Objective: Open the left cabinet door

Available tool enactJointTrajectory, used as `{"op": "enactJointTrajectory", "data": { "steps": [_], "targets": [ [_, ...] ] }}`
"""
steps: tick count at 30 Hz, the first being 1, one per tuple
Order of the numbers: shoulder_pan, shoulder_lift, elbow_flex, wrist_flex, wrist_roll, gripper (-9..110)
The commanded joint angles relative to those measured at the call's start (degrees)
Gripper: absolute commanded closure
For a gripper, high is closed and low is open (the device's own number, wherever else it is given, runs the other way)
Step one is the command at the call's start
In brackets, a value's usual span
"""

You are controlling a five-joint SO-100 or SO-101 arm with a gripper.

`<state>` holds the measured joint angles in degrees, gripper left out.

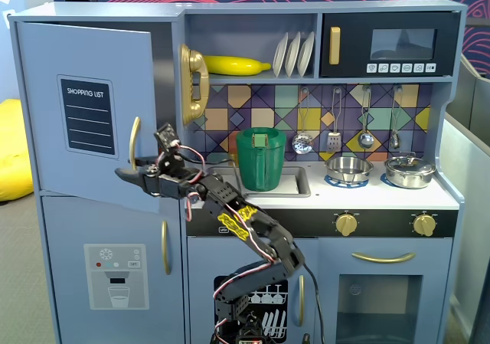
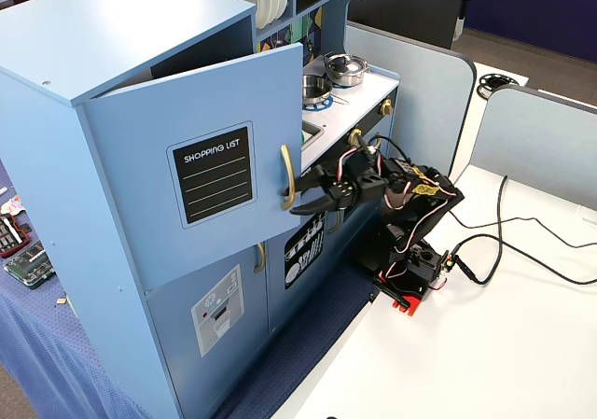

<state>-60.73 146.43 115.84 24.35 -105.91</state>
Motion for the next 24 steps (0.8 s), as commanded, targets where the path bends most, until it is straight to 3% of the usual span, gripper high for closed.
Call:
{"op": "enactJointTrajectory", "data": {
  "steps": [1, 14, 24],
  "targets": [
    [3.4, 8.9, 2.1, 3.5, 0.7, 93],
    [21.5, 18.6, 5.2, 9.9, 4.2, 101],
    [17.7, 2.2, 6.1, -10.8, 0.8, 101]
  ]
}}
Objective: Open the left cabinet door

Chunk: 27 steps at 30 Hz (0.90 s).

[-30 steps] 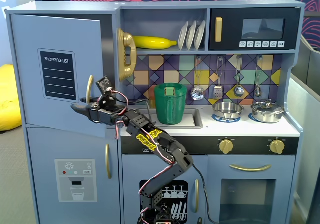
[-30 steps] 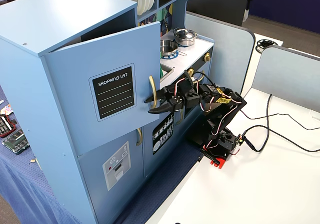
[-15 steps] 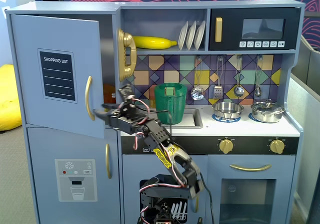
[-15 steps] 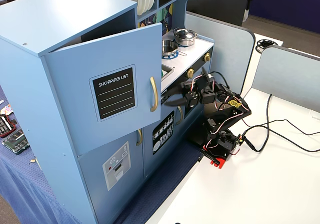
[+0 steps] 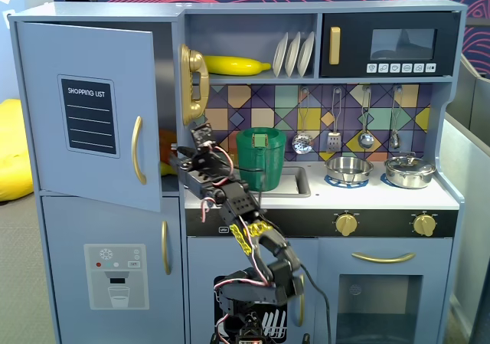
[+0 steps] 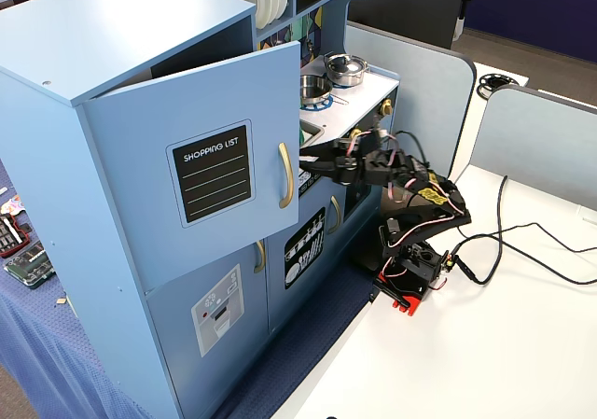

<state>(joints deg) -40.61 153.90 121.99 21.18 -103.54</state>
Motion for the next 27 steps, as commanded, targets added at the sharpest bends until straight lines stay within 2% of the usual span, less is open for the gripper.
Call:
{"op": "enactJointTrajectory", "data": {
  "steps": [1, 9, 19, 23, 27],
  "targets": [
    [-3.7, -6.5, -0.1, -9.1, -1.8, 101],
    [-17.4, -11.0, -0.2, -15.6, -5.0, 101],
    [-35.9, -10.2, 5.7, -24.7, -2.9, 101],
    [-36.5, -10.4, 6.9, -25.2, -3.1, 101],
    [-27.7, -8.2, 9.1, -22.6, -0.4, 101]
  ]
}}
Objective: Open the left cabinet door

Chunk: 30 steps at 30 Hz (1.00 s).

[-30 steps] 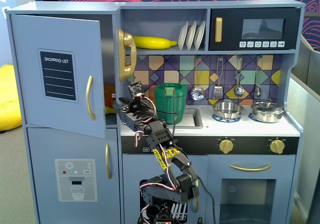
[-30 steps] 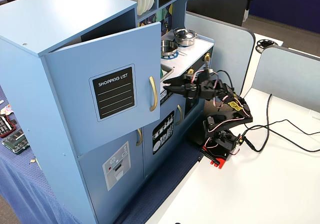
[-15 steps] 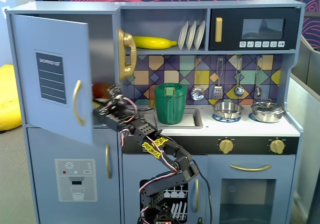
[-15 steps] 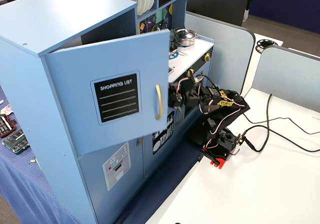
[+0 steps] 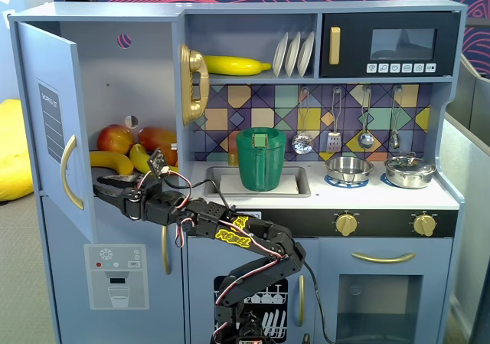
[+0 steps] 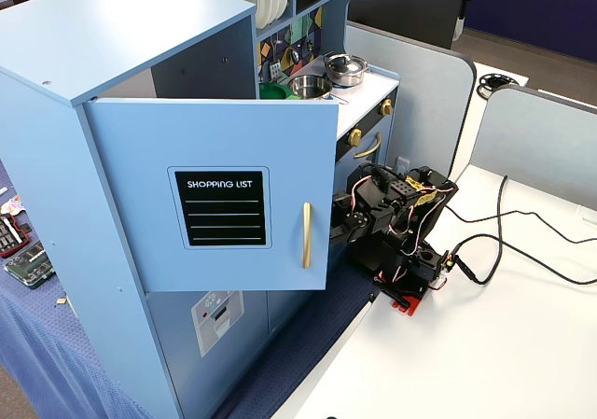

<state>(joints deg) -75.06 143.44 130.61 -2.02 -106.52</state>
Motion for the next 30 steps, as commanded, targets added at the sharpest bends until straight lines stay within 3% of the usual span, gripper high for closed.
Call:
{"op": "enactJointTrajectory", "data": {
  "steps": [1, 8, 17, 30],
  "targets": [
    [10.2, 3.1, 1.4, 2.4, 3.1, 101],
    [33.5, 14.6, 12.0, 17.2, 12.6, 101],
    [54.4, 29.7, 26.5, 30.0, 20.8, 101],
    [69.6, 38.5, 37.5, 56.6, 28.2, 101]
  ]
}}
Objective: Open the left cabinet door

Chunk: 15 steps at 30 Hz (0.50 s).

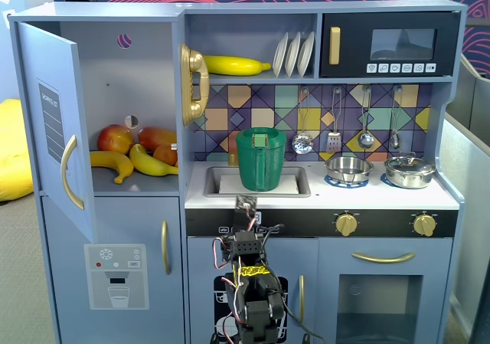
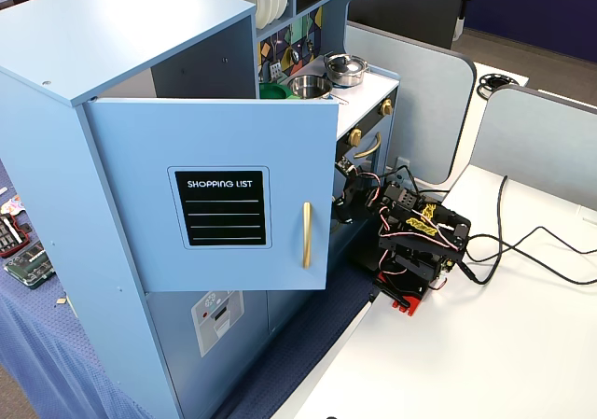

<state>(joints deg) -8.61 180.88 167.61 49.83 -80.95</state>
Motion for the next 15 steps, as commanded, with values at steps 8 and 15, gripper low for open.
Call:
{"op": "enactJointTrajectory", "data": {
  "steps": [8, 15],
  "targets": [
    [6.1, 1.1, 4.0, 16.6, 7.8, 101],
    [8.6, 1.1, 4.0, 27.2, 7.6, 101]
  ]
}}
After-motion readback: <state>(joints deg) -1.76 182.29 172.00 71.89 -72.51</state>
